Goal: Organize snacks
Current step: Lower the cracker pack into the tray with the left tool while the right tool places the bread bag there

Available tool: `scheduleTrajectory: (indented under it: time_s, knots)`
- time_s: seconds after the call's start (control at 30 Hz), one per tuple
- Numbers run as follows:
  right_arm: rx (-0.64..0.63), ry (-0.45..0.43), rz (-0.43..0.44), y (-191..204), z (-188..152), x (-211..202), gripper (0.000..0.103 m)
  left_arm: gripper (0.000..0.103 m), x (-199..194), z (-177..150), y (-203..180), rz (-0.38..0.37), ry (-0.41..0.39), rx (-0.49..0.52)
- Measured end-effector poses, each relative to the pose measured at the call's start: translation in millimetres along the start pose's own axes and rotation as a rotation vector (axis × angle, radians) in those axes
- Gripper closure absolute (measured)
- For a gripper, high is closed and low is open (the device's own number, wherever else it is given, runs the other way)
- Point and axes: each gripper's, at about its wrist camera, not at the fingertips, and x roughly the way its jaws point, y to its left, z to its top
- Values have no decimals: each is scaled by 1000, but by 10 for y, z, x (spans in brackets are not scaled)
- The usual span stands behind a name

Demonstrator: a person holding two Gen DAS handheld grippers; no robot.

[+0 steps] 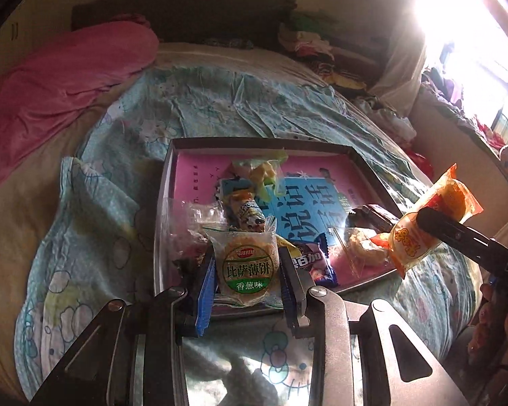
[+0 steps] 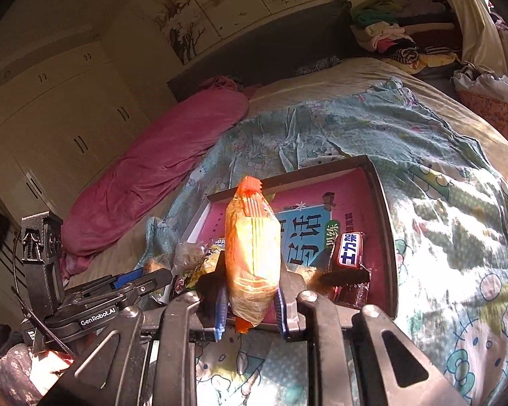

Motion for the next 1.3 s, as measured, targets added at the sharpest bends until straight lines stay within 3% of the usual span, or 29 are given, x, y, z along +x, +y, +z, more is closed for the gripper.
scheduleTrajectory:
  time_s: [0.2, 1.3]
  knots:
    - [-17, -10, 8, 77, 77, 74, 80, 68, 80, 70, 123, 20, 10, -39]
    - [4, 108, -6, -53, -27, 595, 80, 68, 399, 39, 27, 29, 57, -13]
